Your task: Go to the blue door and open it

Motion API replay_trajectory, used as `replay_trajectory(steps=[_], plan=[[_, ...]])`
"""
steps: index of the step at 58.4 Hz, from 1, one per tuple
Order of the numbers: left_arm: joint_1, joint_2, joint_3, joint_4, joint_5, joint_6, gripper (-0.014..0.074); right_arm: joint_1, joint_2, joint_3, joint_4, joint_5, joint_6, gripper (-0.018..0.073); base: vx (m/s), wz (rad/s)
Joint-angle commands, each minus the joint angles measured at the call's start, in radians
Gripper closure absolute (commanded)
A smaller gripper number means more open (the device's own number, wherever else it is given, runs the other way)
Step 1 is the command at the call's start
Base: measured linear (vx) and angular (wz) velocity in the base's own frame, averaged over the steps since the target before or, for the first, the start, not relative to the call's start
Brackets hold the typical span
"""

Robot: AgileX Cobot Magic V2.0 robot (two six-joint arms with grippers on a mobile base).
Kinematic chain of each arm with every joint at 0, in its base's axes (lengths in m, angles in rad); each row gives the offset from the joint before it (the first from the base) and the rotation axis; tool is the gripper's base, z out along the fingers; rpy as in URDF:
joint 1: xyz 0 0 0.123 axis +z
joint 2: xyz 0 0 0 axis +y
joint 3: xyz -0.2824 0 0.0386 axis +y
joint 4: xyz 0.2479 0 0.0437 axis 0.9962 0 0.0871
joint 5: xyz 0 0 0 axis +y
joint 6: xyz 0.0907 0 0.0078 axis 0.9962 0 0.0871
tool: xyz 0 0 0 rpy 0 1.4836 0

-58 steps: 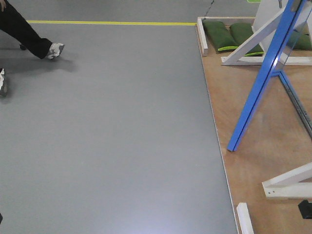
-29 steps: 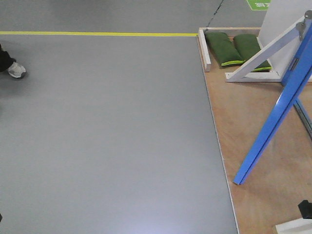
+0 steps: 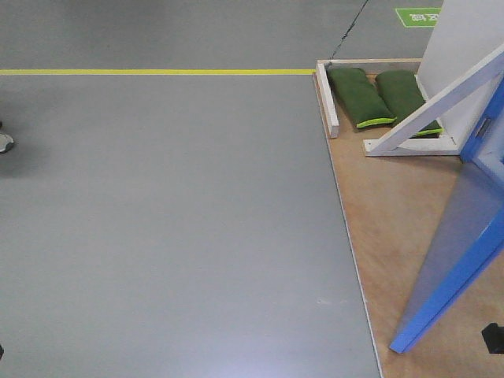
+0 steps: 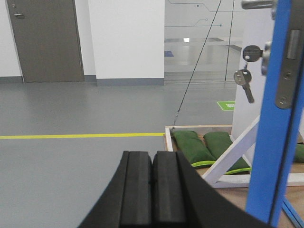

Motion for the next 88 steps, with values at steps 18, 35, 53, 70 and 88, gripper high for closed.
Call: replay_trajectory(steps=[18, 35, 53, 70, 88], plan=[[-0.002, -0.016, -0.027, -0.003, -0.085, -0.007, 0.0524, -0.001, -0.016, 0.000, -0.001, -0.085, -0.002, 0.0548, 0.29, -0.03], [-0.002, -0.016, -0.027, -0.003, -0.085, -0.007, 0.0524, -0.001, -0.016, 0.000, -0.001, -0.085, -0.002, 0.0548, 0.24, -0.03], [-0.002, -0.015, -0.027, -0.003, -0.085, -0.007, 0.0524, -0.001, -0.015, 0.000, -0.001, -0.085, -0.002, 0.0548, 0.15, -0.02], [-0.002, -0.014, -0.027, -0.003, -0.085, -0.007, 0.0524, -0.001, -0.014, 0.000, -0.001, -0.085, -0.002, 0.0548, 0.06, 0.00], [-0.002, -0.014, -0.027, -0.003, -0.085, -0.007, 0.0524, -0.001, -0.014, 0.001, -0.001, -0.081, -0.002, 0.0548, 0.01, 0.00]])
